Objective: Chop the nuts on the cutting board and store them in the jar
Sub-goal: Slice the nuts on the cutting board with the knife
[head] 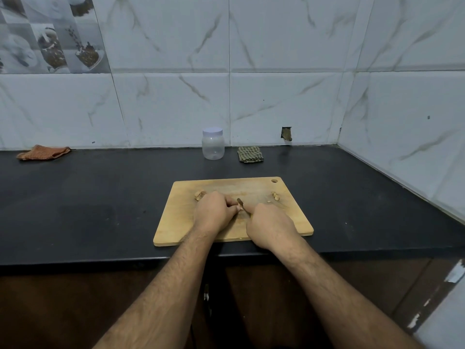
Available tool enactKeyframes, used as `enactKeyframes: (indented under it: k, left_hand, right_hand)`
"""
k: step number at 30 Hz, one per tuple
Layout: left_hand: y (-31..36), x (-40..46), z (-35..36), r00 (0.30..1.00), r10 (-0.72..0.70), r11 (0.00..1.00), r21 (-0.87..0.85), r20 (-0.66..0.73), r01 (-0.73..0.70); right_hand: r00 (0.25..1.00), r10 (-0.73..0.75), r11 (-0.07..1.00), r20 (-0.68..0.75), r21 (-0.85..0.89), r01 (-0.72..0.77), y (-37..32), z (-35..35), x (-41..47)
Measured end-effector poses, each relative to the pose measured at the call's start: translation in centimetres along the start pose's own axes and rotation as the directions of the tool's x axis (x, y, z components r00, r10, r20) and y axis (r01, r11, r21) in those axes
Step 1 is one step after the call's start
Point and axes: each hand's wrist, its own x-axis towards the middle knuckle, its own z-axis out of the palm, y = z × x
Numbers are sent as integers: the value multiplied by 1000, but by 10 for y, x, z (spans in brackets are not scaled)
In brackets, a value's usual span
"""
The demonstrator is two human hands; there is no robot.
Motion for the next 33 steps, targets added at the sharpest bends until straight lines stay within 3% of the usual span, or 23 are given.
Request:
enactKeyframes:
  k: [24, 33]
  left_hand:
    - [3, -1, 0, 1000, 0, 1000, 29, -31, 1]
    - [4, -3, 0, 1000, -7, 1000, 18, -30, 7]
  right_hand:
    - [997, -4, 998, 72, -65, 9, 5, -3, -21]
    - [999, 14, 997, 31, -72, -12, 0, -2, -11]
